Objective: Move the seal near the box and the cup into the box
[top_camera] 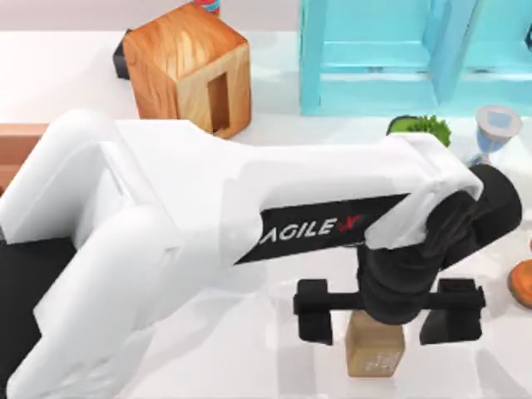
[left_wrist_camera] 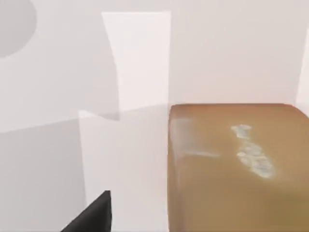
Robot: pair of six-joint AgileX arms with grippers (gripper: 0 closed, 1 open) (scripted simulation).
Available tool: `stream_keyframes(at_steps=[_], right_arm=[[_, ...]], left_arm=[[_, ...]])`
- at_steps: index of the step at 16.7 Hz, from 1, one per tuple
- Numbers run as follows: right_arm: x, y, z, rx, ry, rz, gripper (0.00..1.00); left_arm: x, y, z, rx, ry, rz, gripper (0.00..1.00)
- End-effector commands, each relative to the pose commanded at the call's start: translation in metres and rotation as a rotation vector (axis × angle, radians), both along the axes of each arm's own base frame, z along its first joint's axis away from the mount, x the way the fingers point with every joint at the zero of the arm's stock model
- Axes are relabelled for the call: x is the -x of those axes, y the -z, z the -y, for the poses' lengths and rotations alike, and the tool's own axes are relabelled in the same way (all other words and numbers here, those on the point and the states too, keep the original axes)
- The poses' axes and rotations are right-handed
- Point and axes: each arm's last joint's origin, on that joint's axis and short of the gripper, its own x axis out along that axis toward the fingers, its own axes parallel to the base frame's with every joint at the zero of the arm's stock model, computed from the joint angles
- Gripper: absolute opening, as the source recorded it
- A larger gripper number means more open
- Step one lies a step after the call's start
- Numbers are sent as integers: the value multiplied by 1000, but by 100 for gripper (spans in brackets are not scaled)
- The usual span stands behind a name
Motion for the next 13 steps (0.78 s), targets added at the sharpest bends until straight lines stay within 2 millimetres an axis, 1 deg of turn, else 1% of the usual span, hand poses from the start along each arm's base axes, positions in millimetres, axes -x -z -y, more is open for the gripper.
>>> stream_keyframes(at_steps=[2, 6, 13], right_arm=[[0, 0, 0, 0, 0, 0, 100], [0, 0, 0, 0, 0, 0, 100], [0, 0, 0, 0, 0, 0, 100]], left_arm=[[1, 13, -1, -6, 0, -3, 100], [1, 15, -2, -7, 0, -4, 100], [1, 15, -2, -7, 0, -4, 47]])
